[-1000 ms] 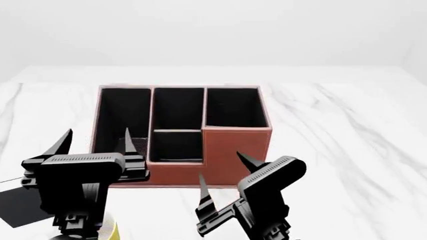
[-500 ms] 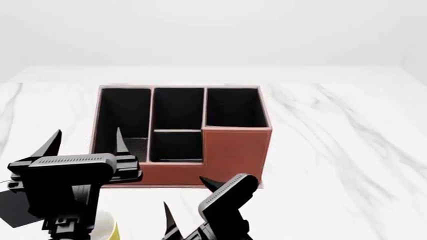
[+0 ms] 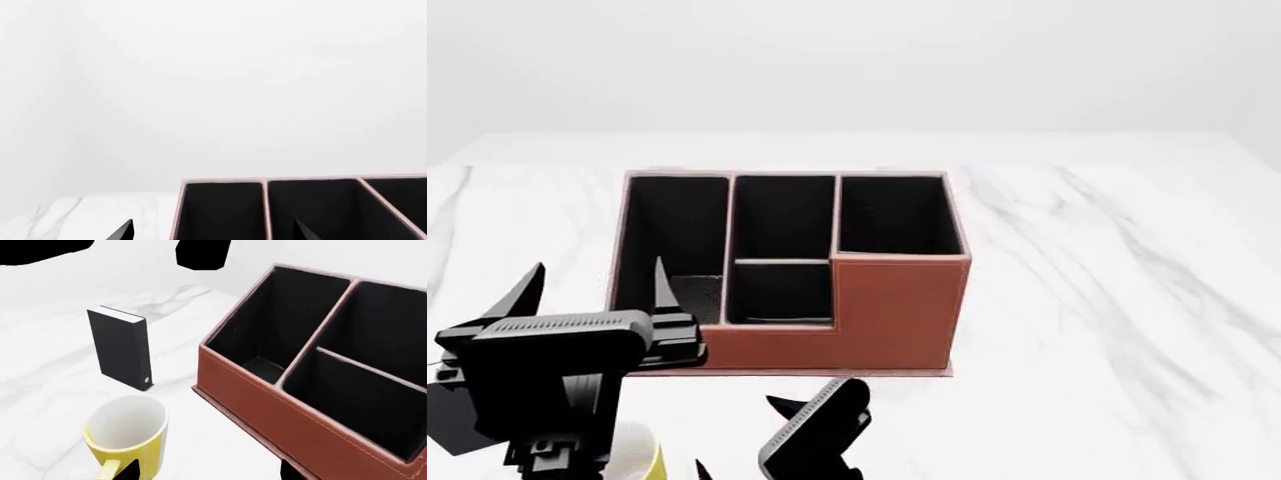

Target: Pick up the yellow and white mug and place it to the right of the caddy.

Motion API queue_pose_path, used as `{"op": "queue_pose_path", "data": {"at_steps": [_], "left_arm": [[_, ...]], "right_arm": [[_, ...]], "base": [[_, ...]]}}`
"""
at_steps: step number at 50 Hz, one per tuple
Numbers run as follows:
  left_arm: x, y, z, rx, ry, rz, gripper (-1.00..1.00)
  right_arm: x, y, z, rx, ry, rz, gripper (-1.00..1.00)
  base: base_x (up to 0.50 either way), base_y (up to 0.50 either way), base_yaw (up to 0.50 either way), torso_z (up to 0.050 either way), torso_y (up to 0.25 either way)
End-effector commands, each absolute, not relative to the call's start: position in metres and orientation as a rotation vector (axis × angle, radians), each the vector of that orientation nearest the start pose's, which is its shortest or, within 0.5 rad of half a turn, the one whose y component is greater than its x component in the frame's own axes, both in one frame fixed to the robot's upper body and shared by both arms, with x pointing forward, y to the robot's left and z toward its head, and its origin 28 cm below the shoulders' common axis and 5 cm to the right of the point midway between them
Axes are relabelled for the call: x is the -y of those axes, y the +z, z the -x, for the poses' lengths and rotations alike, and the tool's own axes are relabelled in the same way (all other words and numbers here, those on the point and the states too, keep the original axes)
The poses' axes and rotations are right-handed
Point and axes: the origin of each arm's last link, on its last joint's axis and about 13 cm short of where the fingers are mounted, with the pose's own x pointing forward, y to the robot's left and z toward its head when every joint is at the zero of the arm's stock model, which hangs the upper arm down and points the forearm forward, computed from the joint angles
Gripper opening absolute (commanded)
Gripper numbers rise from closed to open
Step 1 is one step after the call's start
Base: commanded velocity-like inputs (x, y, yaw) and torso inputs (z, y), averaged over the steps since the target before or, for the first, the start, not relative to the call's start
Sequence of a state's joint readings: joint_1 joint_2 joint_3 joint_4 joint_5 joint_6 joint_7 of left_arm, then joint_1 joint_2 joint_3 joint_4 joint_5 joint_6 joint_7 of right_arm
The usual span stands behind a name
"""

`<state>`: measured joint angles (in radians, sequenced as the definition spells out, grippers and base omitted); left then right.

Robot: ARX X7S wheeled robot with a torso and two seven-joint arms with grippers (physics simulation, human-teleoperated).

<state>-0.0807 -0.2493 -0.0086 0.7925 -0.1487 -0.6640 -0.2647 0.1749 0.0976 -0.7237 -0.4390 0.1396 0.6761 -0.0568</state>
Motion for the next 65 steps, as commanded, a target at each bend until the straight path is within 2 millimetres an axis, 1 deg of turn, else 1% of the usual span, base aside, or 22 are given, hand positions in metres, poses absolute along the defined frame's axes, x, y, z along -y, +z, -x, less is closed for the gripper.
{"op": "queue_pose_path", "data": {"at_steps": [1, 9, 33, 43, 65], "left_arm": [[-0.237, 0.147, -0.191, 0.214, 0.163, -0.111, 1.0], [-0.237, 0.145, -0.192, 0.21, 0.16, -0.107, 1.0], [-0.238, 0.144, -0.191, 0.209, 0.154, -0.105, 1.0], [-0.238, 0.143, -0.191, 0.206, 0.152, -0.104, 1.0], [-0.24, 0.141, -0.191, 0.207, 0.15, -0.099, 1.0]], "right_arm": [[-0.032, 0.074, -0.18, -0.169, 0.895, 0.127, 1.0], [-0.038, 0.072, -0.188, -0.188, 0.929, 0.124, 1.0], [-0.055, 0.062, -0.191, -0.246, 1.017, 0.124, 1.0], [-0.061, 0.053, -0.204, -0.298, 1.033, 0.124, 1.0], [-0.071, 0.038, -0.212, -0.378, 1.092, 0.128, 1.0]], "base": [[0.0, 0.0, 0.0, 0.0, 0.0], [0.0, 0.0, 0.0, 0.0, 0.0], [0.0, 0.0, 0.0, 0.0, 0.0], [0.0, 0.0, 0.0, 0.0, 0.0], [0.0, 0.0, 0.0, 0.0, 0.0]]}}
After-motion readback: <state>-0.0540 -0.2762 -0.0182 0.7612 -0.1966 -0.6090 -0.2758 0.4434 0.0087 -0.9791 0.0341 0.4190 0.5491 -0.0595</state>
